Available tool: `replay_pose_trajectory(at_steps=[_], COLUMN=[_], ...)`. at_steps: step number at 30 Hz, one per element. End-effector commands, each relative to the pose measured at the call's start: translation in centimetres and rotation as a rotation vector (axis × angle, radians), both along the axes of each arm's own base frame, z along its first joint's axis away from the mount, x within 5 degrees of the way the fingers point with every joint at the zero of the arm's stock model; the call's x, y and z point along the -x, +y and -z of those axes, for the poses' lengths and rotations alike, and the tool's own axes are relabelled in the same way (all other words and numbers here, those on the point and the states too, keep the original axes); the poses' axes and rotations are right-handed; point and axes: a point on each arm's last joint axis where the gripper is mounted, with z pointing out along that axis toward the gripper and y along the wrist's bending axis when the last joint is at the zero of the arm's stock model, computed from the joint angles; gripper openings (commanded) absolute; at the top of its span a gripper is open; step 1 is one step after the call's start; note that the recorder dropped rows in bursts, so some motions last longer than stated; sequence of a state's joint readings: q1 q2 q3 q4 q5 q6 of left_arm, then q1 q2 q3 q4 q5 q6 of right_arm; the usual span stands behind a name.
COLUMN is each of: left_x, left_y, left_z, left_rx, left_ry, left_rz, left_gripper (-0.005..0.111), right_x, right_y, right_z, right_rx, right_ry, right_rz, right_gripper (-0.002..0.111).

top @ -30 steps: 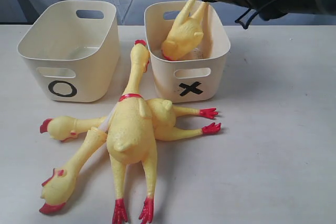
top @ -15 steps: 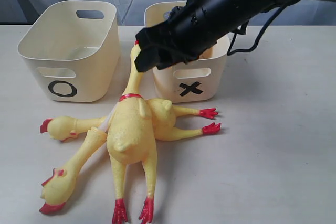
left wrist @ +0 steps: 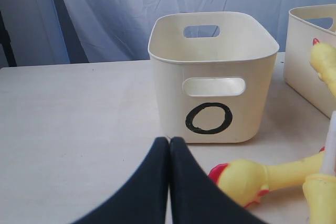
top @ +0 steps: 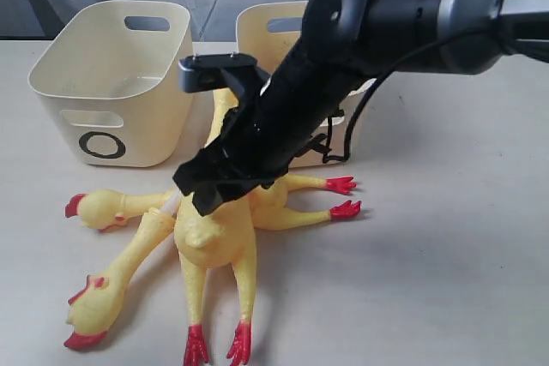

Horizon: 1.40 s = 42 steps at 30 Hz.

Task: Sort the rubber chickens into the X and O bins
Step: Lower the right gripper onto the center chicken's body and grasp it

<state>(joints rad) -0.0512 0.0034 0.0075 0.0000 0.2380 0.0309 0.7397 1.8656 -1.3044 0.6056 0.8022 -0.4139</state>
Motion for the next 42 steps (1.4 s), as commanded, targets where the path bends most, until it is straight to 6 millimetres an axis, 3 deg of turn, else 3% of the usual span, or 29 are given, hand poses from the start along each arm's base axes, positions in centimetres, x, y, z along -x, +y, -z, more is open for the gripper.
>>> replay_pose_trajectory(at_steps=[1, 5, 14, 18, 25, 32, 37, 42], left_x=[0.0, 0.0, 0.0, 0.0, 0.0, 0.0, 0.0, 0.0], left_y=[-0.1, -0.1, -0.1, -0.1, -0.1, -0.1, -0.1, -0.1], left_z=[-0.3, -0.3, -0.3, -0.3, -0.3, -0.3, -0.3, -0.3], left_rx=[0.003, 0.003, 0.003, 0.003, 0.003, 0.003, 0.003, 0.003], left_ry=[-0.018, -0.018, -0.018, -0.018, -0.018, -0.018, -0.018, -0.018], left_rz=[0.011, 0.011, 0.011, 0.011, 0.011, 0.011, 0.011, 0.011], left_gripper=[0.0, 0.0, 0.0, 0.0, 0.0, 0.0, 0.0, 0.0], right_x=[-0.3, -0.5, -0.4, -0.5, -0.2, 0.3, 0.7, 1.5], right_y=[0.3, 0.3, 0.6, 0.6, 0.5, 0.4, 0.2, -0.5], right_z=[2.2, 3.5, 5.1, 5.1, 5.2, 4.2, 1.1, -3.3], right_rx=[0.116, 0.164, 0.198, 0.198, 0.214, 0.199, 0.129, 0.032], right_ry=[-0.057, -0.046, -0.019, -0.022, 0.007, 0.034, -0.004, -0.074], right_rz=[0.022, 0.036, 0.022, 0.032, 0.021, 0.02, 0.035, 0.048], right_gripper=[0.056, 0.077, 0.077, 0.067, 0.03, 0.002, -0.001, -0.001])
